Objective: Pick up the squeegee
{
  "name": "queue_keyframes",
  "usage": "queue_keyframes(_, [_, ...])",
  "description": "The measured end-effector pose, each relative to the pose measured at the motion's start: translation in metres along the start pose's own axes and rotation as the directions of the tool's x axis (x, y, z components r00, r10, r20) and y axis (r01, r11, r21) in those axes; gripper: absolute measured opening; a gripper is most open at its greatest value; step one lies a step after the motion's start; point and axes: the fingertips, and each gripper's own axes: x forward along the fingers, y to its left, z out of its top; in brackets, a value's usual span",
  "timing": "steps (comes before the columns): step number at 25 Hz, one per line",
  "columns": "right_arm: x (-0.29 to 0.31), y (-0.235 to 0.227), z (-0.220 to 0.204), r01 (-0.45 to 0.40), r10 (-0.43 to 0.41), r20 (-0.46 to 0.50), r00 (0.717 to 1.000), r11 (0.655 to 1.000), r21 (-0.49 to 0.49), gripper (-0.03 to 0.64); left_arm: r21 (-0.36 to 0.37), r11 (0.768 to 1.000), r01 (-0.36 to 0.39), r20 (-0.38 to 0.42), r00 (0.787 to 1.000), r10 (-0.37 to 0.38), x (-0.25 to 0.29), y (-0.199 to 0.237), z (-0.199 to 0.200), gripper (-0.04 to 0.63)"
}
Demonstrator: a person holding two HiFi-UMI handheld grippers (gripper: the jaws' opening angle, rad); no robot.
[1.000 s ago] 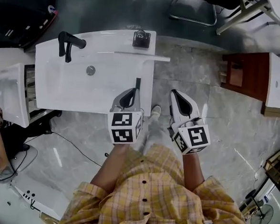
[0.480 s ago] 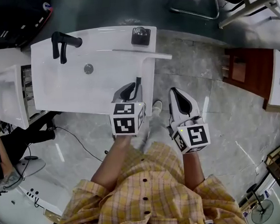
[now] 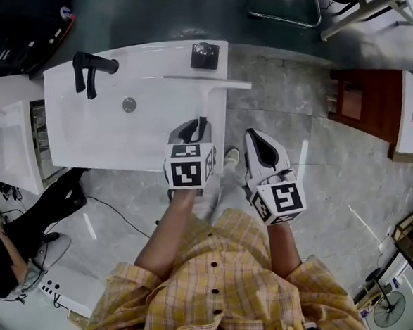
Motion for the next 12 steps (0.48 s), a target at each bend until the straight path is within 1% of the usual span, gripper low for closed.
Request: queue_keyframes(12, [0.001, 0.001, -0.002, 0.006, -0.006, -0.004, 1.0, 1.0, -0.012, 0.0, -0.003, 1.0, -0.009, -0.057, 0.998, 0.009, 0.024, 0.009, -0.007, 0.104])
